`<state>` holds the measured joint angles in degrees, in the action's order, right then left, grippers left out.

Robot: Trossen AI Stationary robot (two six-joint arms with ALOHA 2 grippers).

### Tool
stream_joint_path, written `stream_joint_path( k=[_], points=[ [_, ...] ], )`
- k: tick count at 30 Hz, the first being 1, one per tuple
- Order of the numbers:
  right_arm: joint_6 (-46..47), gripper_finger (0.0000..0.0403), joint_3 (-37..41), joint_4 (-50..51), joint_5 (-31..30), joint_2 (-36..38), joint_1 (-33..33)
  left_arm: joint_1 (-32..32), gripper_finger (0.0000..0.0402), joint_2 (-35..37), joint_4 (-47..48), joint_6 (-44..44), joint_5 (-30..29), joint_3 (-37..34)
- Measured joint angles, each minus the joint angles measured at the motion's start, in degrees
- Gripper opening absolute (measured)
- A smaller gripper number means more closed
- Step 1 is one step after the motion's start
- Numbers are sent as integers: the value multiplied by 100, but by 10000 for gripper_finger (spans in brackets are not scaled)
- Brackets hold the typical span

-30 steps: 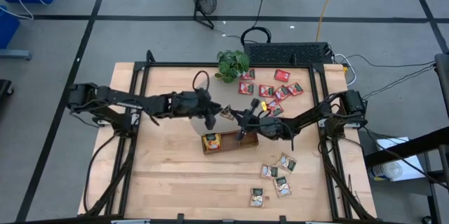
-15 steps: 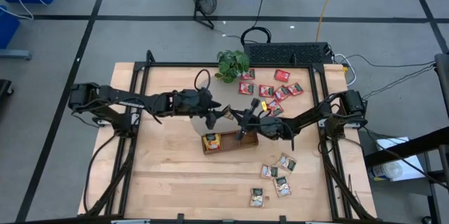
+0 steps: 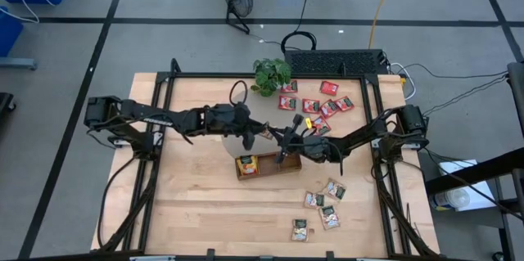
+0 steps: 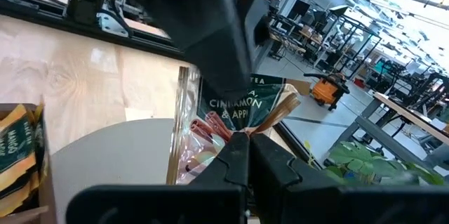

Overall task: Pick & Place Tea
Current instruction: Put the brown tea bag into the middle slot of the wooden organizer

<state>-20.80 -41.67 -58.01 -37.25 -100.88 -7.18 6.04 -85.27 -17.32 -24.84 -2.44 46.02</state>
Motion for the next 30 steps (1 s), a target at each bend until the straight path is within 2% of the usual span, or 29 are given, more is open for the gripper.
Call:
stream_joint_path(
  k=[1, 3, 9, 15, 18, 21, 25, 27, 30],
  points=[
    [2, 0, 0, 5, 2, 0, 0, 0, 34, 0, -68, 126, 98, 0],
    [13, 0, -1, 36, 2, 2, -7, 4, 12, 0, -89, 281, 242, 0],
    [46, 0, -13, 84, 8, 11, -7, -56, 5, 161, -5, 604, 233, -6],
    [299, 6, -19, 404, -23, 23, -4, -153, 3, 642, 272, 867, 7, -7],
    [420, 8, 27, 822, -22, -33, 8, -224, 2, 814, 205, 949, 88, 17],
    [500, 6, -7, 834, -85, 17, 40, -312, 2, 818, 597, 962, 153, -4],
    [251, 2, 26, 989, -647, 21, 38, -369, 1, 805, 909, 929, 509, 4],
    [-78, 1, 26, 945, -1084, 217, -6, -434, 1, 724, 1139, 913, 642, 46],
    [-426, 1, 18, 975, -1408, 542, -17, -557, 1, 717, 1799, 960, 682, 346]
  ],
)
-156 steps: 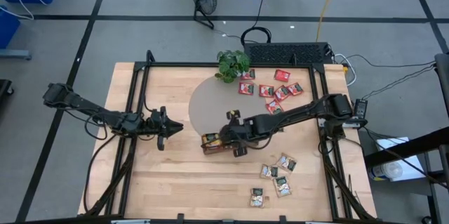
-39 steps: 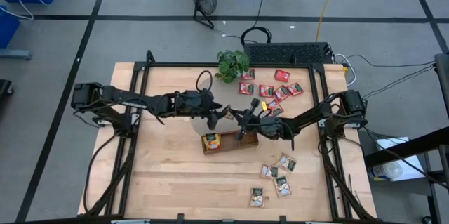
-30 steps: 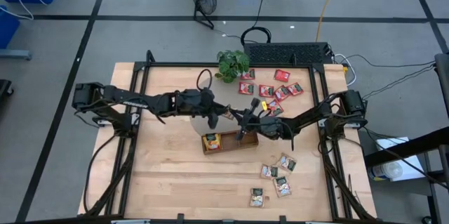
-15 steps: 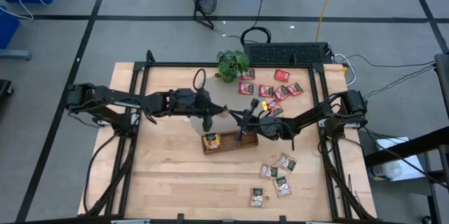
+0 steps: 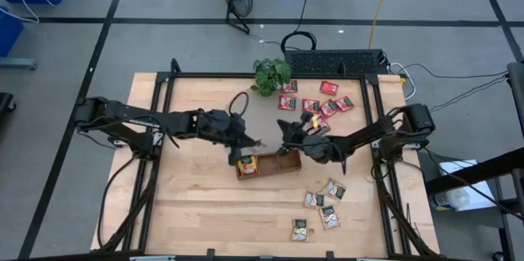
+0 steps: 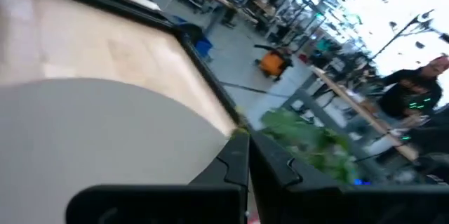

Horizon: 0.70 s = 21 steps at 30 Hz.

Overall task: Pick & Place Tea
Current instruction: Put the brown tea bag into the middle slot of the wooden organizer

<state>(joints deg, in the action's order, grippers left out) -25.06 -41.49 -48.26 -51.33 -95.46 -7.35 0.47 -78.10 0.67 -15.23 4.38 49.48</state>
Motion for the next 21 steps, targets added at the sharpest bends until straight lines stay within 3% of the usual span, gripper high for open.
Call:
stream_joint_path(
  k=[4, 11, 17, 21],
  points=[
    [-144, 1, 61, 336, -100, 632, 7, -130, 1, -229, 769, 246, -33, 494],
    [90, 0, 499, 529, -96, 1427, 26, -182, 1, -1301, 1252, 722, -40, 1354],
    [423, 0, 836, 490, -104, 1722, 24, -189, 1, -2239, 1964, 885, -56, 2295],
    [500, 0, 975, 495, -130, 1849, 15, -280, 0, -2651, 2586, 912, -432, 2775]
  ],
)
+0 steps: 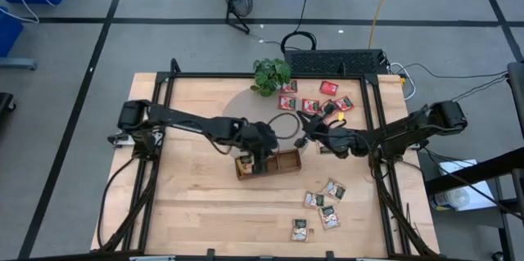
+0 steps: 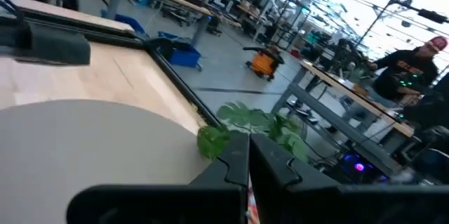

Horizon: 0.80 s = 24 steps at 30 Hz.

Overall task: Pick & Place Tea
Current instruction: Put the brown tea bag into the middle slot of the wooden organizer

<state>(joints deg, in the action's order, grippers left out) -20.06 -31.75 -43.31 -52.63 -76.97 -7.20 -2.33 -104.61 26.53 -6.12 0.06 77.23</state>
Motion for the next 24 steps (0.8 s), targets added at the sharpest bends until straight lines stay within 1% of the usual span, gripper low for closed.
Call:
stream_joint_path(
  k=[1, 3, 5, 10, 15, 21, 24],
  points=[
    [0, 0, 37, -5, -22, 13, -20, -22, 0, -96, 176, -6, -67, 106],
    [-21, 0, 68, 21, -142, 37, -37, -44, 0, -187, 244, -17, -124, 219],
    [-12, 0, 69, 27, -128, 37, -37, -35, 0, -317, 357, -29, -157, 257],
    [-14, 0, 94, 24, -130, 39, -37, -1, 1, -437, 339, -169, -257, 283],
    [-14, 0, 117, 24, -126, 37, -37, 9, 1, -499, 315, -185, -623, 279],
    [122, 0, 228, 27, -128, 37, -37, -108, 1, -506, 334, 159, -1338, 278],
    [161, 0, 264, 27, -128, 37, -37, -194, 4, -506, 330, 297, -1443, 278]
  ],
)
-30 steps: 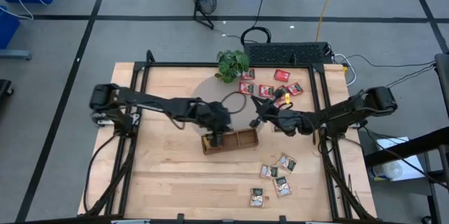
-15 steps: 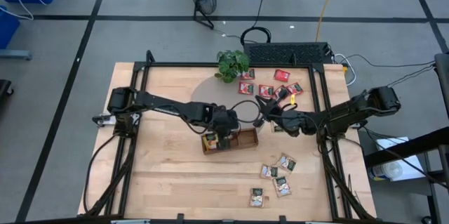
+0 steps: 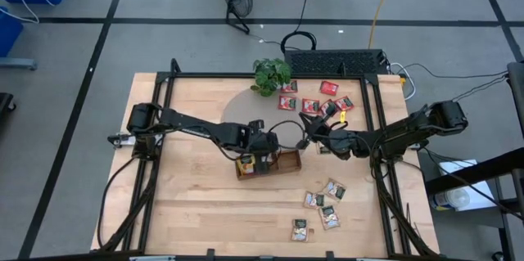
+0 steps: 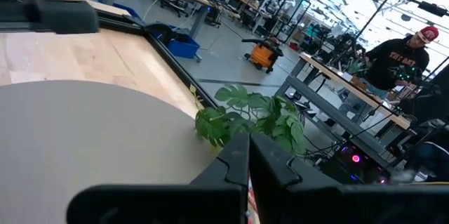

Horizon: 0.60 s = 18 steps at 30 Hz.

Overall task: Pick & Place Tea
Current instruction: Put the brown tea bag into the middle slot of the wooden organizer

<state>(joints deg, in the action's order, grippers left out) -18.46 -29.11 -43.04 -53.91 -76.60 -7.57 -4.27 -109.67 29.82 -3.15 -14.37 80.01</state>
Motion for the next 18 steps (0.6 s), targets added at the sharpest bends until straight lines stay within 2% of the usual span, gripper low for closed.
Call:
stream_joint_path(
  k=[6, 18],
  points=[
    [39, 0, 18, -25, 0, 0, 0, -121, 5, 0, -2, -33, 81, 0],
    [54, 0, 18, -42, 17, 0, 0, -305, 56, 0, -295, -12, 83, -2]
  ],
)
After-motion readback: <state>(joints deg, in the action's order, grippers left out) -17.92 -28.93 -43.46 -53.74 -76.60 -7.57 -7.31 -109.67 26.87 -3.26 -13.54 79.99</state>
